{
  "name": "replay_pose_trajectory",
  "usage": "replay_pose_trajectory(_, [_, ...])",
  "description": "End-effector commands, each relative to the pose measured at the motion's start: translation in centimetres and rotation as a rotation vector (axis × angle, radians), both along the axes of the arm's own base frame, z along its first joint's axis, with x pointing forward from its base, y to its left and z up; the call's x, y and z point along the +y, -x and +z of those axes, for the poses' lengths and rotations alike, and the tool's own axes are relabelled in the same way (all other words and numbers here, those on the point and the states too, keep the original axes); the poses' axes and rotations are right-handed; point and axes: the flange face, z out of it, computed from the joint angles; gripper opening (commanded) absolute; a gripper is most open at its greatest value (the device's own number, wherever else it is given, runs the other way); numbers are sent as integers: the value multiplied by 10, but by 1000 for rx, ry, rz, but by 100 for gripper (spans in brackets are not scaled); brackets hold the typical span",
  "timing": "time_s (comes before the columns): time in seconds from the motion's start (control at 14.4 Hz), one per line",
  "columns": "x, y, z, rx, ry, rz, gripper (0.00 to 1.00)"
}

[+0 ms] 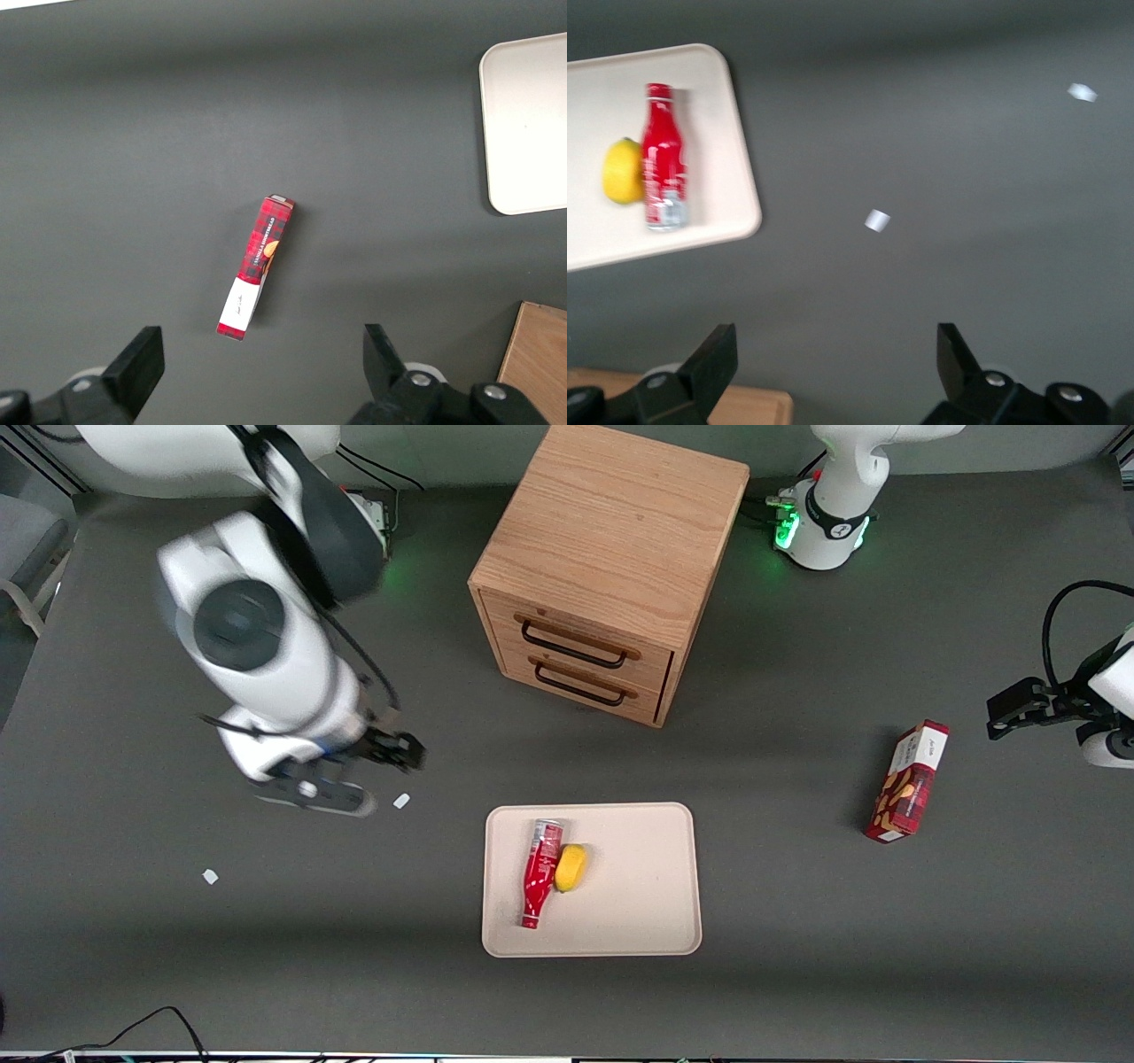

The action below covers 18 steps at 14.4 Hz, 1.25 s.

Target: Place coke bottle on tray

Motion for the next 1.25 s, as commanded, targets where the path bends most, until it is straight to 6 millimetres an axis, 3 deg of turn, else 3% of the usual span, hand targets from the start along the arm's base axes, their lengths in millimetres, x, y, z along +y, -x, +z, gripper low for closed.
replay_pose_trajectory(0.0, [-58,33,67,11,-30,63,100])
replay_pose_trajectory(0.14, [-119,47,104,25,-79,100,100])
replay_pose_trajectory(0.28, [-157,64,121,30,-104,96,100])
replay_pose_trajectory(0.55, [-178,100,117,50,-142,51,100])
replay_pose_trajectory(0.83, [-181,127,102,9,-140,48,100])
replay_pose_trajectory(1.18, [-188,116,104,9,-141,-8,100])
